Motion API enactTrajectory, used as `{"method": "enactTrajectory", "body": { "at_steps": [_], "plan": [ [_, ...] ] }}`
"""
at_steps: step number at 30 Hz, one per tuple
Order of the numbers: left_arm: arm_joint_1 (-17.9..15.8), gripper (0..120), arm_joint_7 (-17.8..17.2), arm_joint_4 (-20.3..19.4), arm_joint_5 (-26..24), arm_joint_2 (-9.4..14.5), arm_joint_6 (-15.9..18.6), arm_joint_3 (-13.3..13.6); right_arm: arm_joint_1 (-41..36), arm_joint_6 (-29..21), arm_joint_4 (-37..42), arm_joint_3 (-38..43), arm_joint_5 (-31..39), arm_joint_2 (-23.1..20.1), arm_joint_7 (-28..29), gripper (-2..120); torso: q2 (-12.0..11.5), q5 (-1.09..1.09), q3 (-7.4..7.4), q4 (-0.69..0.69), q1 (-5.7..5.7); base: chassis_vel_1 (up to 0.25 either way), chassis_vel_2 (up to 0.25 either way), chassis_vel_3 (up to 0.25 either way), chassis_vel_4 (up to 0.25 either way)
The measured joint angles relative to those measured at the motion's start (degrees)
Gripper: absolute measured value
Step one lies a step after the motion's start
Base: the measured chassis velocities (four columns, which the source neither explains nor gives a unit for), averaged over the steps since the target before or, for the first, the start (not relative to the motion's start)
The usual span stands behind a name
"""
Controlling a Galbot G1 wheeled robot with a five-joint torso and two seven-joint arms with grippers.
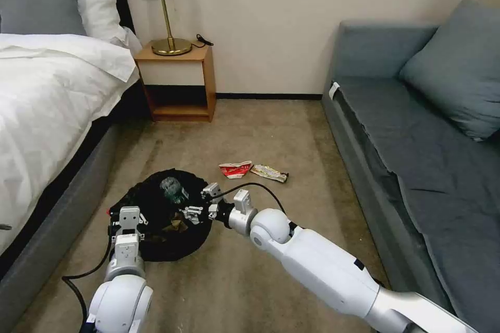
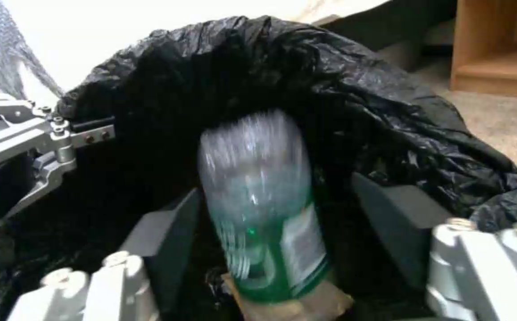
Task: Pick up the trash bin, then pick up the garbage on the floor and place it into the trash bin.
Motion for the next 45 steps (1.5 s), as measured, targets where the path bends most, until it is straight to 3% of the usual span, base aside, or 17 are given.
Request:
{"method": "enactTrajectory", "body": {
  "at_steps": [3,8,26,35,45],
  "plan": [
    [-0.10,0,0.00,0.28,-0.08,-0.05,-0.09,-0.08,-0.54,0.11,0.12,0.68,-0.25,-0.07,-0.11,89,0.00,0.00,0.00,0.00,0.00,0.000,0.000,0.000,0.000],
    [-0.28,0,0.00,0.48,-0.52,0.02,-0.11,-0.62,-0.85,1.01,0.39,1.91,-0.39,-0.19,-0.15,99,0.00,0.00,0.00,0.00,0.00,0.000,0.000,0.000,0.000],
    [-0.47,0,-0.05,1.55,-1.46,0.56,-0.83,-2.67,-1.47,1.47,-0.94,12.90,3.08,-1.55,3.34,100,0.00,0.01,0.01,0.00,0.00,0.000,0.000,0.000,0.000],
    [-0.16,0,-0.10,2.01,-1.45,0.54,-1.50,-2.77,-1.62,-0.83,-7.17,20.56,2.76,-2.19,8.64,100,0.00,0.01,0.01,0.00,0.00,0.000,0.000,0.000,0.000],
    [-0.03,0,-0.12,2.18,-1.44,1.02,-1.76,-3.00,-2.48,-0.74,-15.08,26.82,2.72,-1.32,9.95,100,0.00,0.00,0.00,0.01,0.00,0.000,0.000,0.000,0.000]
  ]
}}
